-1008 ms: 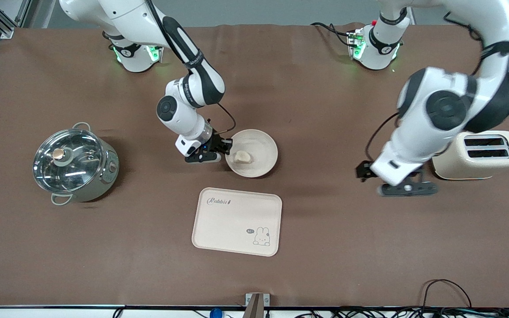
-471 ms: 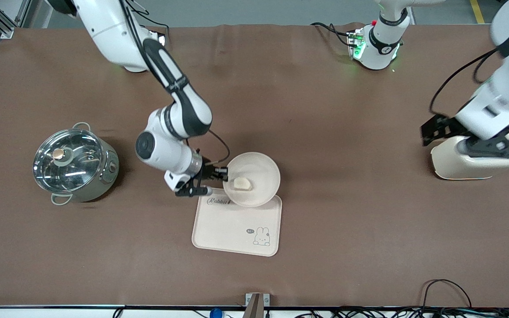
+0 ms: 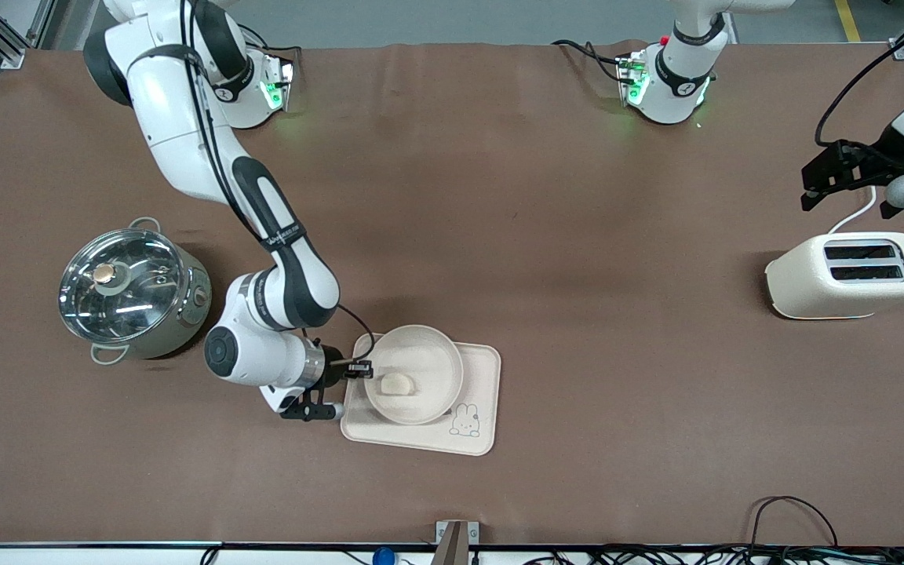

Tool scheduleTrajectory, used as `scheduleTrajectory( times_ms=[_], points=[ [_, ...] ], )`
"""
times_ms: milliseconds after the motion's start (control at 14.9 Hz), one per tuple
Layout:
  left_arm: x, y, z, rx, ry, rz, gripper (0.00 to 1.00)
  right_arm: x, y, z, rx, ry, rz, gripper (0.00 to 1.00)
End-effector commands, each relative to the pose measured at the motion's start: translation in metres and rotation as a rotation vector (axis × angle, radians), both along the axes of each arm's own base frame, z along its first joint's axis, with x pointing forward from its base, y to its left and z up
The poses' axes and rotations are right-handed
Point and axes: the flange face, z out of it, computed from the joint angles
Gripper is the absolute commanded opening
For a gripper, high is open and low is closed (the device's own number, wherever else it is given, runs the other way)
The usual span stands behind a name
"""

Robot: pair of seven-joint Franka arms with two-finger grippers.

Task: Place bun in plate and plate on tray

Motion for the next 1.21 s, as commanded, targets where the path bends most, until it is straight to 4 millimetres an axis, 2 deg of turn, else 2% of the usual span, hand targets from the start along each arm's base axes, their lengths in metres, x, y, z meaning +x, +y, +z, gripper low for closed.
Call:
scheduleTrajectory(
  times_ms=[0,202,471,538,672,739,807,874,941,1008,1143],
  points=[
    [0.006,-0.003,-0.004,-0.012,-0.005,0.002,1.0,0.005,0.017,-0.003,0.008,-0.011,0.019,0.0],
    [0.007,0.003,-0.004,-0.013,-0.005,0.011,1.0,0.005,0.026,-0.008,0.005,-0.014,0.022,0.0],
    [0.009,0.002,-0.005,-0.081,-0.002,0.068,1.0,0.009,0.017,-0.008,-0.01,-0.015,0.013,0.02],
    [0.009,0.01,-0.006,-0.105,0.001,0.121,1.0,0.009,0.017,-0.007,-0.01,-0.014,0.011,0.05],
    [0.009,0.008,-0.006,-0.097,0.0,0.118,1.0,0.01,0.014,-0.005,-0.009,-0.008,-0.001,0.22],
    [0.011,0.006,-0.006,-0.09,-0.008,0.111,1.0,0.012,0.01,-0.001,-0.007,-0.01,-0.006,0.45],
    [0.014,0.005,-0.009,-0.083,-0.016,0.105,1.0,0.012,0.008,0.005,-0.004,-0.005,-0.003,0.5],
    [0.016,0.004,-0.01,-0.076,-0.021,0.102,1.0,0.013,0.007,0.008,-0.002,-0.002,-0.006,0.62],
    [0.017,0.004,-0.01,-0.065,-0.032,0.101,1.0,0.014,0.006,0.012,0.003,-0.002,-0.017,0.82],
    [0.019,0.004,-0.011,-0.052,-0.038,0.096,1.0,0.014,0.004,0.016,0.002,-0.004,-0.024,0.98],
    [0.02,0.005,-0.012,-0.05,-0.037,0.098,1.0,0.015,-0.008,0.025,0.001,0.002,-0.034,1.0]
  ],
)
